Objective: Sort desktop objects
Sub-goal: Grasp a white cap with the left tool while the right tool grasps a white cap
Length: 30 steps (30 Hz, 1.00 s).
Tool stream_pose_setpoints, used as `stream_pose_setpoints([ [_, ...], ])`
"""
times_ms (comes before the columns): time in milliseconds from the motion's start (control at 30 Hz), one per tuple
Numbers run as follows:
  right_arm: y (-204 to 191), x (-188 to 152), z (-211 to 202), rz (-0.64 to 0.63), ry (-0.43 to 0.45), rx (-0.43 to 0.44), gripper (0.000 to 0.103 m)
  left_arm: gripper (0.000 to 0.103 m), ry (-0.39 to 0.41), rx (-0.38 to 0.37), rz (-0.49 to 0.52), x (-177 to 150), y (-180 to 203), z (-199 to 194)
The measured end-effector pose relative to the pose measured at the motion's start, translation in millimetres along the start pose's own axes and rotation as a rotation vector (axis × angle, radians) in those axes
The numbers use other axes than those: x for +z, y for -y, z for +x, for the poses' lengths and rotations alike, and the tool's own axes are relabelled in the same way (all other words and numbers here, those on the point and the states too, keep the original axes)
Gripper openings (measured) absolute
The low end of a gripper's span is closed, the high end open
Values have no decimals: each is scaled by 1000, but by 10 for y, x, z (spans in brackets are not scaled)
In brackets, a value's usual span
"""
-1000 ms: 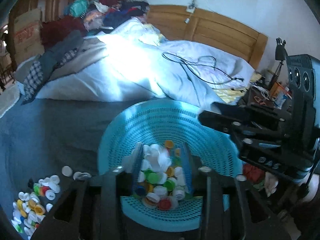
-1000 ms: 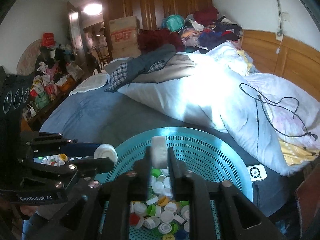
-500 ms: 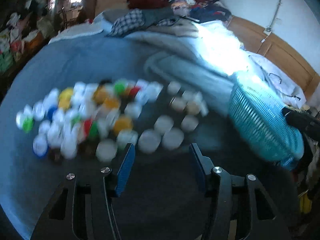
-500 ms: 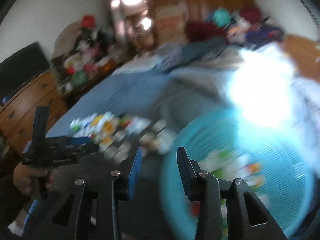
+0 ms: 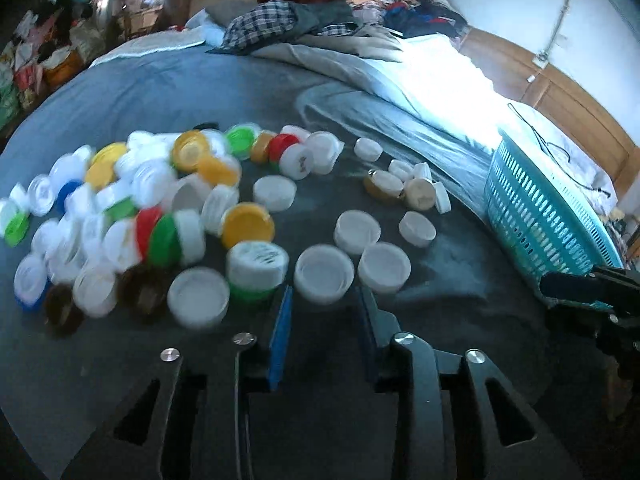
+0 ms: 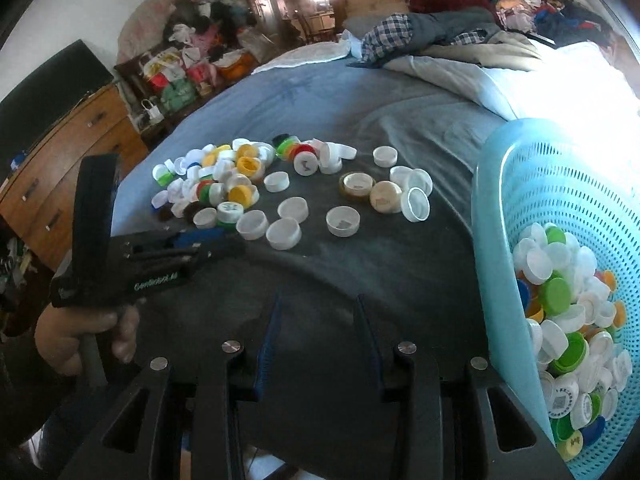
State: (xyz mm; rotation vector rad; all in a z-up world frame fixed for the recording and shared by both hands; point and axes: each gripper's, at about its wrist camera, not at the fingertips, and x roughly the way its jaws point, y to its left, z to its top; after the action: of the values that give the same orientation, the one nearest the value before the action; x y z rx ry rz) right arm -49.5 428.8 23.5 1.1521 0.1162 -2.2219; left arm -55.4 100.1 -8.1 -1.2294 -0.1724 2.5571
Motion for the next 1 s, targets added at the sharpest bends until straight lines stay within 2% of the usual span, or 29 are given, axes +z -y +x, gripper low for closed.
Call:
stream_pose_setpoints([
  [100, -30, 17, 40, -2, 3, 10, 40, 45, 5, 4, 19, 68, 46, 102],
  [167, -59, 34, 66, -8, 2, 15, 40, 48, 13, 12, 36, 79, 68, 146],
  [233, -106, 64, 100, -22, 5, 19, 40, 46, 11, 9, 36, 77, 49, 147],
  [267, -123, 79, 113, -29, 9, 23, 40, 33, 12, 15, 33, 77, 36, 134],
  [300, -140, 95, 126, -37, 13, 25, 40, 27, 8, 26, 35, 75, 20, 118],
  [433, -198, 171, 271, -60, 17, 46, 40, 27, 37, 27, 28, 30, -6, -36],
  [533, -254, 233, 472, -81, 10, 60, 40, 27, 48, 29, -16, -30, -91, -177],
  [767, -258, 354, 999, -100, -16, 5, 40, 27, 49, 40, -66, -69, -189, -303],
  [867, -289, 406, 1084, -119, -13, -7, 40, 27, 47, 38, -75, -64, -212, -311],
  [933, -313, 423, 1096, -132, -14, -30, 35, 27, 50, 38, -74, -54, -210, -329],
  [1000, -309, 424, 1057, -120, -15, -27, 34, 27, 56, 41, -77, -43, -211, -374],
])
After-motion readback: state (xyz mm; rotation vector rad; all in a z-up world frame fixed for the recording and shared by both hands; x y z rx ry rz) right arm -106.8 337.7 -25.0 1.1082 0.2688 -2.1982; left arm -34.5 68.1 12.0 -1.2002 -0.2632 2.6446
